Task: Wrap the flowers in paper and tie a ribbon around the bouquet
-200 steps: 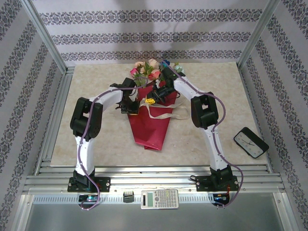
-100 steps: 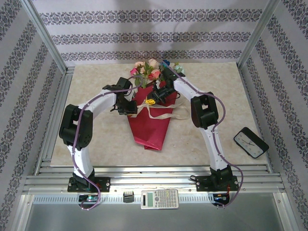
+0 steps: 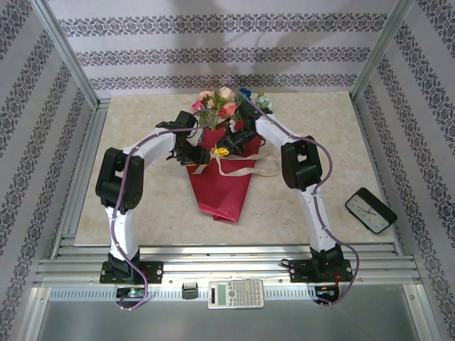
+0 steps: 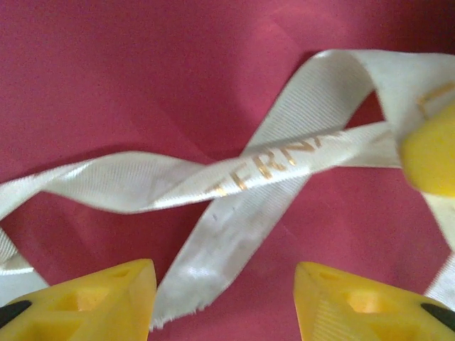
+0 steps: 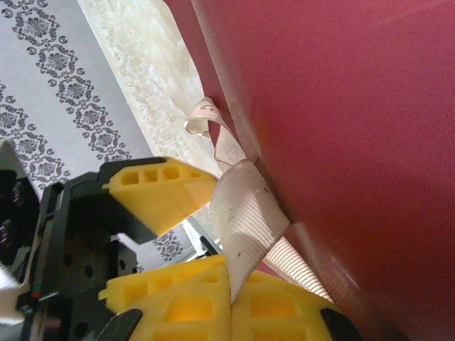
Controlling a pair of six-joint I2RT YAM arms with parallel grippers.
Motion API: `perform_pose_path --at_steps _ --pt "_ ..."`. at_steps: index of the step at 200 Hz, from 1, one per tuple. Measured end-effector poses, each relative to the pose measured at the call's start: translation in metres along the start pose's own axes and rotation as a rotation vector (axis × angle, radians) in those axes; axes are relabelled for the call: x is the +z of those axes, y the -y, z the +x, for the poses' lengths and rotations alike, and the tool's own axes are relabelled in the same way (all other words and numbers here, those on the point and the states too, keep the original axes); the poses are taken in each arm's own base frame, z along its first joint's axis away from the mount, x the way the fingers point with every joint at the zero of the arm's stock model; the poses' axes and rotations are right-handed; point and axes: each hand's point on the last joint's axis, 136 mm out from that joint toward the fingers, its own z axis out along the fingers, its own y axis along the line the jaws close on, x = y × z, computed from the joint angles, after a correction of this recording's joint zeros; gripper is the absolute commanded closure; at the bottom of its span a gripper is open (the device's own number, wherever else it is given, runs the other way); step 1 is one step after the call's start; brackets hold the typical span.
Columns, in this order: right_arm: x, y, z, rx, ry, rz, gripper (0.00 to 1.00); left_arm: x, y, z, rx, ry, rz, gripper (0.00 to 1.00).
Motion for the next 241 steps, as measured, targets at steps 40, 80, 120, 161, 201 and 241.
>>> perform_pose_path --at_steps 40,80,120,161,201,241 --pt "0.000 0.001 0.000 0.003 -0.002 0.001 1.00 0.019 -0.007 0.006 0.007 -0.046 -0.007 0.48" --pt "0.001 0.002 0.001 0.006 -0.003 0.002 1.00 0.022 -0.005 0.009 0.006 -0.059 0.011 0.85" --pt "0.002 0.005 0.000 0.012 -0.001 0.010 0.99 0.024 -0.004 0.008 -0.015 -0.050 0.015 1.00" --pt "-0.008 0.009 0.002 0.002 0.058 0.080 0.66 0.012 -0.004 0.020 -0.044 -0.038 0.013 1.00" --pt "-0.051 -0.014 0.019 -0.004 0.238 0.161 0.59 -0.014 0.005 0.023 -0.064 0.022 0.037 1.00" --pt "-0.083 -0.016 0.033 0.146 0.444 0.212 0.59 -0.019 0.008 0.032 -0.105 0.028 0.063 1.00"
